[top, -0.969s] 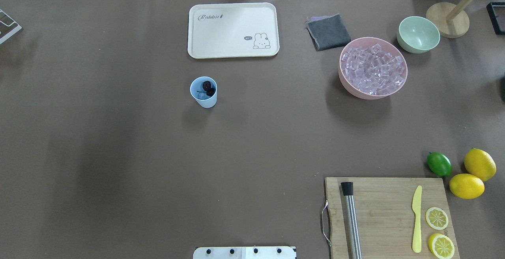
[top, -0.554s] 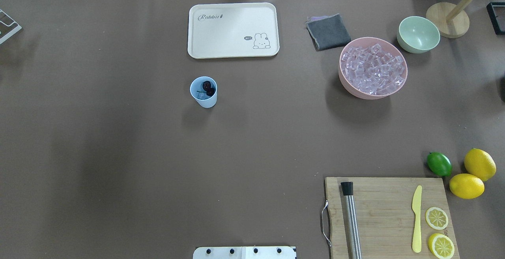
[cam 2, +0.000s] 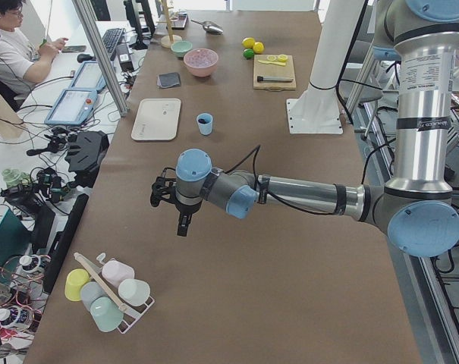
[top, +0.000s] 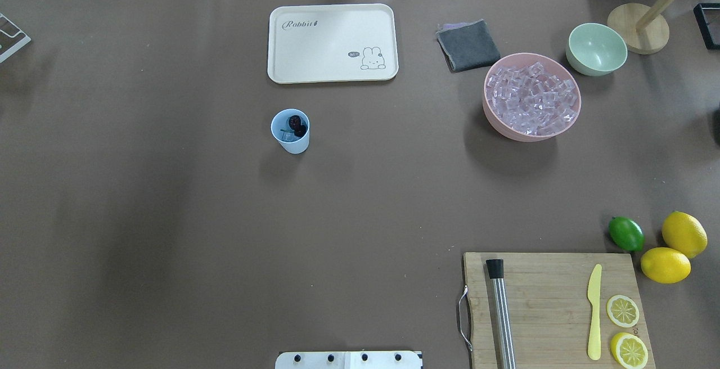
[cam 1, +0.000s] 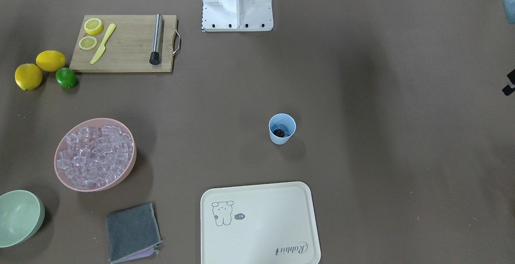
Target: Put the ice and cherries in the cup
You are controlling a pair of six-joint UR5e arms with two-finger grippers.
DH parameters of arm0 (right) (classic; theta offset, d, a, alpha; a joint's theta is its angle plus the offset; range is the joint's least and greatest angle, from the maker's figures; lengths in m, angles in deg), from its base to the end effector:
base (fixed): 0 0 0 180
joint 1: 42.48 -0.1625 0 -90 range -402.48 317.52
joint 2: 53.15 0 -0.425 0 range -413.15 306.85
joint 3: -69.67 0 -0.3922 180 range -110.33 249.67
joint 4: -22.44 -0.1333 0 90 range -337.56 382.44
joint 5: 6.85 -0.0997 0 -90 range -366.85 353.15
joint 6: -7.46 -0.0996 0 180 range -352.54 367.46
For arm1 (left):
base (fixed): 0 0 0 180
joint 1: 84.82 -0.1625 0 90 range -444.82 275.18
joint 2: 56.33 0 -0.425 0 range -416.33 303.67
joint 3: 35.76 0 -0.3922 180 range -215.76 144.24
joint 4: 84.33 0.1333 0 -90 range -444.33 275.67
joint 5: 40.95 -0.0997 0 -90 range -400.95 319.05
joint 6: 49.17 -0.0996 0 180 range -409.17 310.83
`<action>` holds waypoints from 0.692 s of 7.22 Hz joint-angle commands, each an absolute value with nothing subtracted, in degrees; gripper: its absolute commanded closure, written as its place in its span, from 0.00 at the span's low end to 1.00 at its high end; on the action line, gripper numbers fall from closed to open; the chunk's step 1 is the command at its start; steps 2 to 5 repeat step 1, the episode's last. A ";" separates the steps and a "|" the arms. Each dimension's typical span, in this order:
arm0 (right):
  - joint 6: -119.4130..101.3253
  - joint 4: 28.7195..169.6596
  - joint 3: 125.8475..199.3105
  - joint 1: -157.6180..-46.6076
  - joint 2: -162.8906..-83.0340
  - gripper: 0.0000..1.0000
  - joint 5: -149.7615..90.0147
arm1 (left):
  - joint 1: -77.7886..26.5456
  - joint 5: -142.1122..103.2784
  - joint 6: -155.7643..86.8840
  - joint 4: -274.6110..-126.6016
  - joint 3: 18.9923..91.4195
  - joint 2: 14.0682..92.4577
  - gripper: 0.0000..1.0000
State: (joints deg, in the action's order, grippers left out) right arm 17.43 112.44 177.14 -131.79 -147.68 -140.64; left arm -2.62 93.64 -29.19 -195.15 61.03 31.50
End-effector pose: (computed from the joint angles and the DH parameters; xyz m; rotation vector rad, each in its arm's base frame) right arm 0.0588 -0.4627 0.5461 0.2763 -0.7431 -0.2625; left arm 0.0044 -0.4994 0.5768 0.2249 0.8428 -0.0262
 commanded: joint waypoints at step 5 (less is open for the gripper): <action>17.65 112.53 176.64 -131.78 -147.64 0.01 -140.53 | -0.98 93.79 -29.22 -193.41 61.09 31.47 0.04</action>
